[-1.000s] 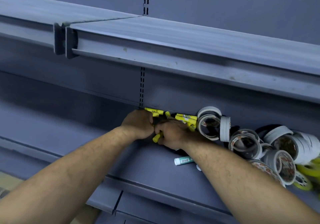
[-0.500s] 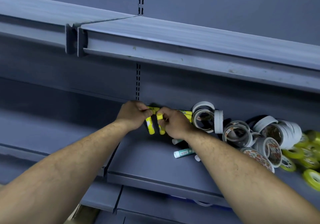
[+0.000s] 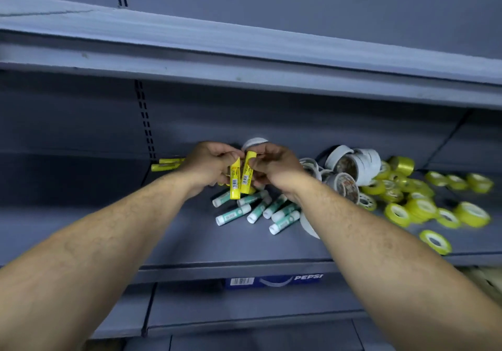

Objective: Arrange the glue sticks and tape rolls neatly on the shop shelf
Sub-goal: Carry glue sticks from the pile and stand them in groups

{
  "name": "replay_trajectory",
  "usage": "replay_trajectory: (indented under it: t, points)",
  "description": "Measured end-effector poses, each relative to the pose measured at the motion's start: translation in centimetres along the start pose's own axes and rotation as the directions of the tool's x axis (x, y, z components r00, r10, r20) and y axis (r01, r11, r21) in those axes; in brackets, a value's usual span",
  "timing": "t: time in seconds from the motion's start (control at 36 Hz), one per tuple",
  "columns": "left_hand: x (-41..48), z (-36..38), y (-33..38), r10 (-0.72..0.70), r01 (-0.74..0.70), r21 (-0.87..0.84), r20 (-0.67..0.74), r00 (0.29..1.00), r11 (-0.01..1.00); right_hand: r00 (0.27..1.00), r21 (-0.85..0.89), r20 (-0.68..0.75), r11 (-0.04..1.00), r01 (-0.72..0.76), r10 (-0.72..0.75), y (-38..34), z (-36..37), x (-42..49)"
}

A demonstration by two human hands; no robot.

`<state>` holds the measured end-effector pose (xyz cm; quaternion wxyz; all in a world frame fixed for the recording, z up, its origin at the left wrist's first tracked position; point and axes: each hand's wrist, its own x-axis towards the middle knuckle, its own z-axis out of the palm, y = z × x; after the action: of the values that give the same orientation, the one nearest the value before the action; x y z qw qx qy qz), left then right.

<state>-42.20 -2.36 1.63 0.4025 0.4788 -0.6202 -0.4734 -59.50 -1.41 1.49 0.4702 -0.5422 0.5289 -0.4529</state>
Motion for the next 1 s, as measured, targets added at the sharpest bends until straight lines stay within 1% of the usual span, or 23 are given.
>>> replay_trajectory:
  t: [0.08, 0.22, 0.25, 0.33, 0.42, 0.53, 0.61, 0.69, 0.81, 0.92, 1.0]
  points:
    - [0.1, 3.6, 1.8, 0.011, -0.009, -0.033, 0.062, 0.998, 0.999, 0.998, -0.001, -0.066, 1.0, 0.007, -0.007, -0.6, -3.6, -2.0]
    - [-0.1, 10.8, 4.7, 0.043, -0.044, 0.003, 0.159, 0.986, 0.999, 0.984, -0.023, -0.175, 0.999, 0.031, -0.035, -0.4, -10.8, -5.6]
    - [-0.1, 12.5, 5.2, 0.051, -0.054, 0.012, 0.174, 0.983, 0.998, 0.978, -0.049, -0.203, 0.998, 0.037, -0.046, -0.3, -12.5, -6.6]
    - [-0.7, 18.5, 6.8, 0.083, -0.097, 0.066, 0.199, 0.977, 0.993, 0.957, -0.167, -0.275, 0.985, 0.044, -0.089, 0.4, -17.9, -9.8]
    - [-1.5, 25.4, 8.4, 0.11, -0.127, 0.053, 0.244, 0.963, 0.991, 0.931, -0.218, -0.347, 0.975, 0.032, -0.108, 1.6, -24.0, -13.2]
    - [-2.3, 35.3, 10.8, 0.168, -0.196, 0.064, 0.309, 0.936, 0.978, 0.894, -0.282, -0.435, 0.959, -0.024, -0.105, 3.4, -32.6, -17.6]
    - [-3.0, 42.5, 12.6, 0.196, -0.226, 0.042, 0.361, 0.912, 0.973, 0.847, -0.315, -0.52, 0.946, -0.073, -0.107, 4.5, -38.8, -21.2]
    - [-3.7, 49.3, 13.8, 0.223, -0.252, 0.014, 0.419, 0.88, 0.968, 0.803, -0.302, -0.588, 0.947, -0.105, -0.099, 5.6, -44.5, -25.1]
    - [-4.4, 57.8, 15.5, 0.257, -0.308, 0.009, 0.526, 0.811, 0.951, 0.717, -0.296, -0.69, 0.943, -0.151, -0.102, 7.0, -51.5, -29.7]
    - [-4.8, 66.0, 16.9, 0.284, -0.333, -0.031, 0.597, 0.75, 0.943, 0.649, -0.212, -0.76, 0.961, -0.179, -0.047, 8.4, -57.8, -33.5]
    - [-4.7, 72.1, 17.8, 0.294, -0.335, -0.066, 0.654, 0.697, 0.94, 0.585, -0.212, -0.809, 0.955, -0.208, -0.052, 9.8, -62.4, -35.4]
